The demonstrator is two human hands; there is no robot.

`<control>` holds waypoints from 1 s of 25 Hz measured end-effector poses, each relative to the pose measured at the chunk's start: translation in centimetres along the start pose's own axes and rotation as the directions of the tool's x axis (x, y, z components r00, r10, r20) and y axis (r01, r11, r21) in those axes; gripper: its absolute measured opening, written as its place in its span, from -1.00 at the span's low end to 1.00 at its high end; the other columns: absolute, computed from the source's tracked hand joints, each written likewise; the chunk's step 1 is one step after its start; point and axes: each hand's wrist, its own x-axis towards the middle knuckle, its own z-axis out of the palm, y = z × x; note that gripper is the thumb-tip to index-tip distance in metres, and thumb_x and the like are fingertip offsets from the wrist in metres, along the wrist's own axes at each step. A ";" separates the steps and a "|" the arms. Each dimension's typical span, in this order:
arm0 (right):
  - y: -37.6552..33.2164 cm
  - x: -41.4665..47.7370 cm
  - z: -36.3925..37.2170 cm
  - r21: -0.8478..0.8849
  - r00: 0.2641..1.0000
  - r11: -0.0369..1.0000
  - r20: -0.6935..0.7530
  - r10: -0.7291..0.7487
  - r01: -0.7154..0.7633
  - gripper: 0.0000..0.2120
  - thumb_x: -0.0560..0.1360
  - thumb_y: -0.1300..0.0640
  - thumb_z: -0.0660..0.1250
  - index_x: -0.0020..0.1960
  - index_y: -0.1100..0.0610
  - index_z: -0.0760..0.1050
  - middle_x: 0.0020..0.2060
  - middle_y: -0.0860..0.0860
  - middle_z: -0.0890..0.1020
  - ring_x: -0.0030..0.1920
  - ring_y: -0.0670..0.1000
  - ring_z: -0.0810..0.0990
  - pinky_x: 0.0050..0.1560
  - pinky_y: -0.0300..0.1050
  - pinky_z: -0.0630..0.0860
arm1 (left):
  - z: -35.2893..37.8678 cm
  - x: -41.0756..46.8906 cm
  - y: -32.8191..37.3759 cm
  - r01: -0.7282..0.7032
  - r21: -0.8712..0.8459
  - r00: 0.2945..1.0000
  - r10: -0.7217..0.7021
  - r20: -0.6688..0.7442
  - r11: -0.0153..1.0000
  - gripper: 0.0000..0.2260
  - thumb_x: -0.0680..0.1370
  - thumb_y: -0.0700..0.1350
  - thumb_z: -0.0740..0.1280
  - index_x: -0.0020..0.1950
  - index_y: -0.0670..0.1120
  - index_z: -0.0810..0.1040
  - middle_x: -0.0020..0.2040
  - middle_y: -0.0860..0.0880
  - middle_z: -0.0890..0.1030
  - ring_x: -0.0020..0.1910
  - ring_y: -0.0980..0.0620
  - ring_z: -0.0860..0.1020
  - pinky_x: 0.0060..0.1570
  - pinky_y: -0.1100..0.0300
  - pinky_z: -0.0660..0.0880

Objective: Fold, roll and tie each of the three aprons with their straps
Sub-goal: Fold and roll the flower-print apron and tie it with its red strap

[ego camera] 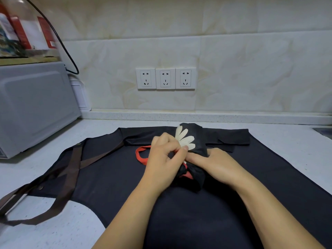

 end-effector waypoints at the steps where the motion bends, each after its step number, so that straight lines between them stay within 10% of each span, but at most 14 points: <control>1: -0.4 -0.2 -0.1 0.023 0.999 1.000 0.050 0.002 -0.003 -0.66 0.37 -0.36 0.34 -0.22 -0.11 0.65 -0.26 -0.22 0.69 -0.22 -0.25 0.62 -0.12 -0.25 0.51 | -0.3 0.0 0.1 -0.001 -0.043 1.000 0.001 -0.017 0.999 -0.67 0.50 -0.08 0.34 -0.42 -0.15 0.37 -0.28 0.08 0.40 -0.13 0.08 0.39 -0.12 0.39 0.29; 6: -0.1 0.2 0.2 -0.241 0.958 0.944 0.124 0.259 -0.224 -0.42 0.24 -0.49 0.31 -0.39 0.06 0.43 -0.48 -0.07 0.48 -0.44 -0.05 0.43 -0.36 -0.17 0.32 | 0.0 0.2 -0.8 0.153 0.058 0.968 -0.161 0.194 0.987 -0.61 0.50 -0.10 0.42 -0.44 -0.11 0.33 -0.32 0.09 0.34 -0.27 0.12 0.37 -0.19 0.25 0.31; 11: 0.0 0.5 1.0 -0.349 0.994 0.930 -0.032 0.107 -0.112 -0.47 0.24 -0.42 0.34 -0.22 0.06 0.45 -0.31 -0.13 0.54 -0.31 -0.09 0.50 -0.31 -0.16 0.39 | 0.3 0.0 -0.6 0.083 -0.013 0.985 -0.080 0.152 0.996 -0.74 0.45 -0.13 0.48 -0.40 -0.01 0.51 -0.23 0.10 0.50 -0.04 0.15 0.44 -0.04 0.42 0.31; 15: 0.1 0.5 1.5 -0.184 0.996 0.983 -0.095 0.001 -0.019 -0.30 0.20 -0.28 0.53 0.16 0.00 0.33 -0.09 -0.16 0.47 -0.12 -0.20 0.47 -0.25 -0.28 0.35 | -0.5 0.0 -0.6 0.229 -0.180 0.960 -0.191 0.205 0.957 -0.87 0.47 -0.18 0.46 -0.17 0.07 0.70 -0.21 0.09 0.55 -0.21 0.15 0.52 -0.16 0.27 0.48; 19: 1.0 1.0 0.3 0.154 1.000 0.988 -0.015 -0.019 0.021 -0.48 0.24 -0.10 0.59 0.08 0.02 0.46 -0.19 -0.10 0.56 -0.23 -0.15 0.48 -0.24 -0.27 0.34 | -0.8 0.3 -1.0 0.295 -0.200 0.945 -0.255 0.207 0.934 -0.80 0.50 -0.20 0.44 0.05 0.07 0.65 -0.24 0.12 0.58 -0.26 0.17 0.49 -0.19 0.32 0.49; 22: 1.6 1.5 -0.8 0.550 0.992 0.835 0.117 -0.056 -0.018 -0.87 0.52 0.28 0.32 0.06 0.22 0.54 -0.25 0.06 0.58 -0.35 -0.06 0.48 -0.37 -0.23 0.39 | -0.8 0.5 -1.5 0.342 -0.222 0.931 -0.296 0.216 0.913 -0.79 0.51 -0.21 0.44 0.07 0.05 0.63 -0.23 0.11 0.58 -0.23 0.17 0.49 -0.18 0.36 0.46; 25: 2.1 1.5 -1.2 0.683 0.974 0.729 0.195 -0.112 -0.053 -0.71 0.52 0.50 0.13 0.14 0.34 0.52 -0.18 0.16 0.62 -0.31 -0.02 0.56 -0.32 -0.24 0.52 | -0.9 0.4 -1.6 0.338 -0.146 0.932 -0.309 0.187 0.930 -0.85 0.52 -0.15 0.42 -0.05 0.11 0.69 -0.19 0.07 0.63 -0.21 0.09 0.54 -0.16 0.27 0.52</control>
